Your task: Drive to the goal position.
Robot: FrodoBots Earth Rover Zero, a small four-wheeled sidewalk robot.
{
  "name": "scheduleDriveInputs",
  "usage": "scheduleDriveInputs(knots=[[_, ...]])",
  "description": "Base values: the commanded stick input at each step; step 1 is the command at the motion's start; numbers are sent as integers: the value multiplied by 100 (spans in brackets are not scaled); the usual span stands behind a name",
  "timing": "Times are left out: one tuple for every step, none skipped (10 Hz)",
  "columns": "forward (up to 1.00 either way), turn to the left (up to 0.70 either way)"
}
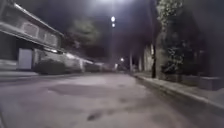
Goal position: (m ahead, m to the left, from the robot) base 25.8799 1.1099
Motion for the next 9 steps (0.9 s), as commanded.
scheduleDriveInputs(knots=[[70,0],[70,-1],[70,-35],[70,-35],[70,-32],[70,-7],[70,0],[70,0],[70,0]])
